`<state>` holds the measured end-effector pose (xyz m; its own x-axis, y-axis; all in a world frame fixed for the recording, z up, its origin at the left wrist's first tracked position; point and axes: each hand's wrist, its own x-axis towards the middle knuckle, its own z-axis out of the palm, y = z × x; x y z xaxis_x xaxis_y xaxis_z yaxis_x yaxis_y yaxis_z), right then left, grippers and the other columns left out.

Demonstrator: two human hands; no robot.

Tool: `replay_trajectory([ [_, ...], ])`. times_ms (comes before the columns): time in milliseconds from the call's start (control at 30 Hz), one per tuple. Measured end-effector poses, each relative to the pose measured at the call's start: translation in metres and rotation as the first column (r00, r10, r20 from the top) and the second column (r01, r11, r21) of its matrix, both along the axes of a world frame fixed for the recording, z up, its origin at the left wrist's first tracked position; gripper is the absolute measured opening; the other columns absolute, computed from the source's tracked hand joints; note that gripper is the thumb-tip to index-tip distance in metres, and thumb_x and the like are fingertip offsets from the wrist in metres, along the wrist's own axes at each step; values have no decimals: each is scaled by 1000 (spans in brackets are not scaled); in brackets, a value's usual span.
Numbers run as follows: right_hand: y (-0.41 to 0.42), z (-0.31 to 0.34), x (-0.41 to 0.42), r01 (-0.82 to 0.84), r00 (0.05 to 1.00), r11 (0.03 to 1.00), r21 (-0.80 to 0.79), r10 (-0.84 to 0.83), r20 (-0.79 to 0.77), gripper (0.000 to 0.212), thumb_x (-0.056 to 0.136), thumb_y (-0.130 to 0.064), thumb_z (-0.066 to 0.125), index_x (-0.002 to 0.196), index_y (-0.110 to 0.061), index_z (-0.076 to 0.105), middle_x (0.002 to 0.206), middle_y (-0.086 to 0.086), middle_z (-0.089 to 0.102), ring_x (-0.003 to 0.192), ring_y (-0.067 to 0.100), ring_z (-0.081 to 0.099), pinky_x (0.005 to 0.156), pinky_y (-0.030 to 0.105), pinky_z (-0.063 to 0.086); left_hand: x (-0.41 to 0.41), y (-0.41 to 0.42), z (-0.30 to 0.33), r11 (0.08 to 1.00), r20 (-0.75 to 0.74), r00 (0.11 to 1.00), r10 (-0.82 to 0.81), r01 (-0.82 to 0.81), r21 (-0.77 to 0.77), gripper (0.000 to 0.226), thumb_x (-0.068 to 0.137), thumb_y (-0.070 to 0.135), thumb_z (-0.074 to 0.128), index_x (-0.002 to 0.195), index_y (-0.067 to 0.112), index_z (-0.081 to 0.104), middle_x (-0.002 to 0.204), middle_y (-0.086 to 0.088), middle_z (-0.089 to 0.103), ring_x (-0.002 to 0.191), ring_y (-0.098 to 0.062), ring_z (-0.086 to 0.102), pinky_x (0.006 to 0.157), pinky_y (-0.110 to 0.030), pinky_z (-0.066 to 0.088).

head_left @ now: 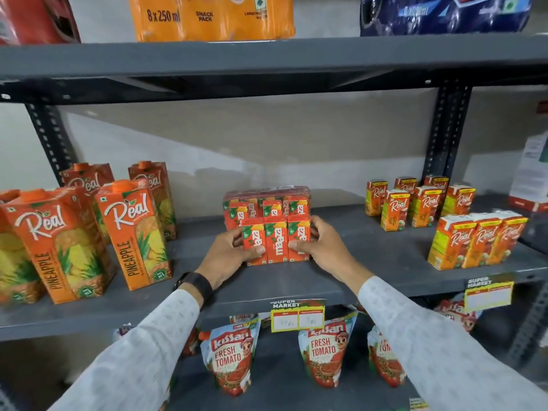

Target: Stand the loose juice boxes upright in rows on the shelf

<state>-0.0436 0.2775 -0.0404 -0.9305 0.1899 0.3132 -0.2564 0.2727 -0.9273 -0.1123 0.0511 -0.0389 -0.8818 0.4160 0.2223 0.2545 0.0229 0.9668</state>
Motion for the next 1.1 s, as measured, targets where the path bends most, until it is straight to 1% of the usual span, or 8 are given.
replay_trajectory([
  [167, 0, -4, 14, -34, 999, 999, -4, 34, 3, 48, 82, -23, 86, 120, -35, 58, 114, -12, 75, 104, 3, 72, 84, 28, 61, 16, -7, -4, 1000, 4, 1000, -16, 16, 9, 57, 65, 28, 89, 117, 27, 68, 110, 9, 78, 103, -12, 73, 78, -23, 60],
  [333, -2, -7, 39, -51, 999, 998, 35, 52, -6, 46, 83, -24, 86, 118, -37, 59, 110, -16, 75, 103, 1, 71, 76, 19, 58, 40, -17, -10, 999, -31, 999, -34, 34, -1, 51, 70, 26, 88, 117, 26, 68, 111, 6, 78, 104, -14, 74, 79, -22, 59],
  [600, -4, -7, 56, -56, 998, 994, 90, 56, 1, 44, 82, -30, 85, 114, -42, 58, 106, -26, 73, 101, -1, 71, 73, 18, 58, 57, -22, -13, 1000, -41, 999, -21, 20, -8, 53, 72, 25, 87, 121, 20, 67, 113, 2, 77, 105, -18, 74, 84, -30, 61],
  [667, -5, -7, 57, -46, 999, 995, 91, 47, -2, 43, 83, -31, 85, 113, -44, 57, 105, -24, 73, 101, -2, 71, 73, 18, 58, 59, -21, -13, 1000, -41, 999, -9, 9, -9, 53, 72, 26, 87, 121, 21, 67, 113, 3, 77, 105, -17, 73, 84, -29, 61],
  [833, -9, -8, 57, -18, 1000, 995, 102, 17, 7, 43, 84, -36, 83, 112, -51, 53, 109, -22, 71, 100, -4, 70, 77, 23, 60, 67, -19, -9, 1000, -51, 999, 15, -16, -24, 52, 74, 28, 85, 121, 24, 66, 112, 7, 77, 106, -16, 73, 80, -24, 60],
  [933, -9, -9, 60, -31, 999, 992, 122, 30, 15, 43, 84, -41, 81, 113, -51, 51, 111, -23, 69, 100, -5, 69, 83, 26, 61, 71, -18, -9, 998, -76, 996, 39, -43, -56, 53, 74, 32, 84, 122, 25, 65, 112, 10, 77, 106, -12, 72, 88, -31, 61],
  [1000, -10, -8, 65, -19, 999, 990, 142, 15, 33, 46, 85, -44, 80, 119, -49, 50, 115, -22, 67, 103, 0, 70, 90, 32, 60, 76, -18, -7, 989, -114, 992, 62, -76, -124, 59, 75, 35, 84, 128, 26, 61, 114, 10, 76, 105, -8, 72, 95, -38, 59],
  [1100, -3, -2, 82, 45, 999, 982, 181, -48, 14, 72, 86, -47, 78, 146, -39, 40, 132, -13, 62, 120, 10, 63, 96, 35, 55, 90, -32, 0, 970, -122, 987, 101, -125, -208, 88, 74, 46, 83, 150, 30, 40, 131, 8, 68, 117, -10, 66, 107, -42, 51],
])
